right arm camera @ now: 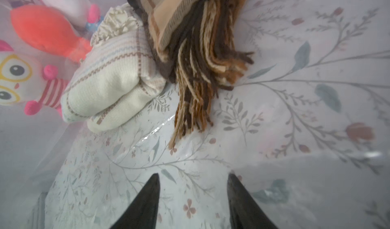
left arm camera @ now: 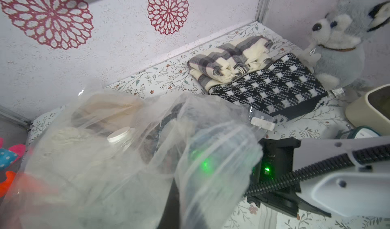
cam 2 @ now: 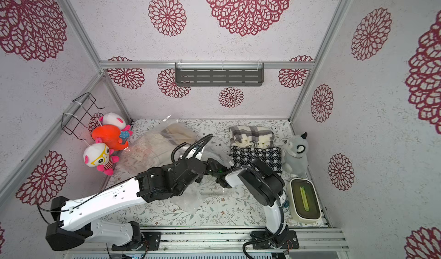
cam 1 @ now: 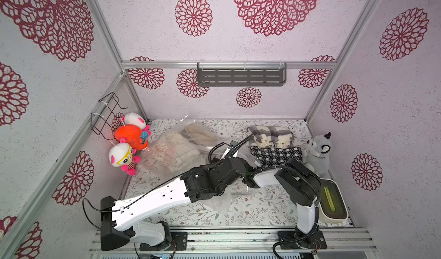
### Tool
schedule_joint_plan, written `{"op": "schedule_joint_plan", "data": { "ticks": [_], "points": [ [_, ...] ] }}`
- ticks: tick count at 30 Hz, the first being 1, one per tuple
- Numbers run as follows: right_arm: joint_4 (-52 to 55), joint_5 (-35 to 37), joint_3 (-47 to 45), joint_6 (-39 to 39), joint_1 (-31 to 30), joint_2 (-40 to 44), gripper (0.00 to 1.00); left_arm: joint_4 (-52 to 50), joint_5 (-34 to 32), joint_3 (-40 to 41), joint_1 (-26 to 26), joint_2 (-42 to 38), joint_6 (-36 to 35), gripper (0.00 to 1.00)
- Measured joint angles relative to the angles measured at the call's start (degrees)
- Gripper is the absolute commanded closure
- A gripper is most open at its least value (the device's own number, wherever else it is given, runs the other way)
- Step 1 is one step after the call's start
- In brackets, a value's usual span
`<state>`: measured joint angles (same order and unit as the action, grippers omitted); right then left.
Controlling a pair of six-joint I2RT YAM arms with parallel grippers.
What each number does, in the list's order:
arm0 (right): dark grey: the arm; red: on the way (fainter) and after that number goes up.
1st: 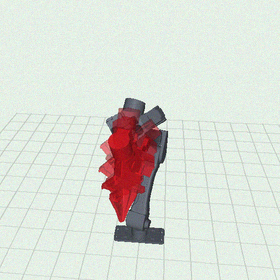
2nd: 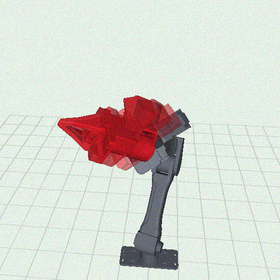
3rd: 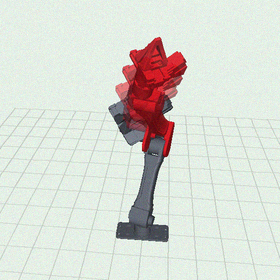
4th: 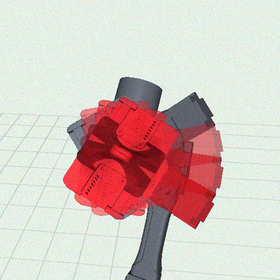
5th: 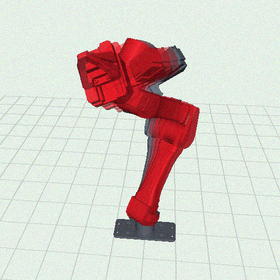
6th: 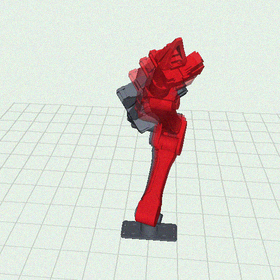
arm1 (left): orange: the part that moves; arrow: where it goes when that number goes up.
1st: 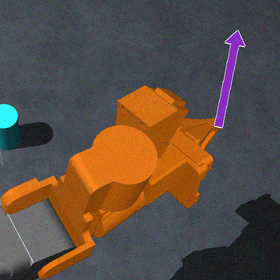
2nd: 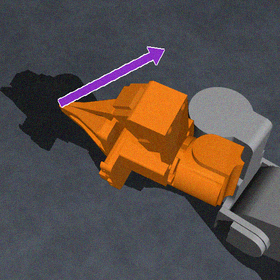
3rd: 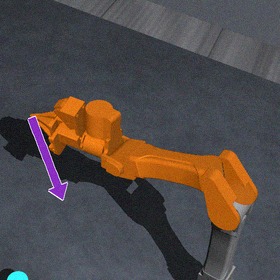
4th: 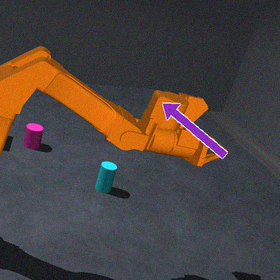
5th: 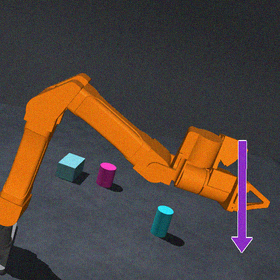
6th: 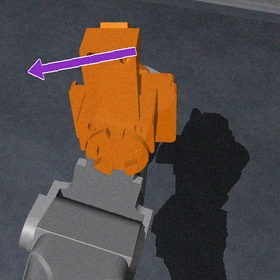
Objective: Take the scarf out of the vacuum bag
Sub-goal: Take out the scarf from the vacuum bag.
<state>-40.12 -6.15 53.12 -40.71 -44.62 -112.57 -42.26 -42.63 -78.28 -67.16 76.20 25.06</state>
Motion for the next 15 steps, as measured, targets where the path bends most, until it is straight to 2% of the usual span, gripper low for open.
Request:
{"op": "schedule_joint_plan", "data": {
  "ticks": [2, 7, 15],
  "points": [
    [0.2, 0.0, 2.0, -1.0, 0.0, -0.7, 0.45, 0.2, 0.0, 0.0, 0.0, -0.6, -0.1, 1.00],
    [0.9, 0.5, 9.5, -3.6, -0.8, -4.7, 0.30, 1.2, 0.1, -0.9, -0.2, 1.1, -0.7, 1.00],
    [5.6, 5.4, 20.5, -7.1, -1.2, -10.9, 0.23, 3.6, 1.0, -1.7, -0.2, 4.0, -1.5, 1.00]
  ]
}}
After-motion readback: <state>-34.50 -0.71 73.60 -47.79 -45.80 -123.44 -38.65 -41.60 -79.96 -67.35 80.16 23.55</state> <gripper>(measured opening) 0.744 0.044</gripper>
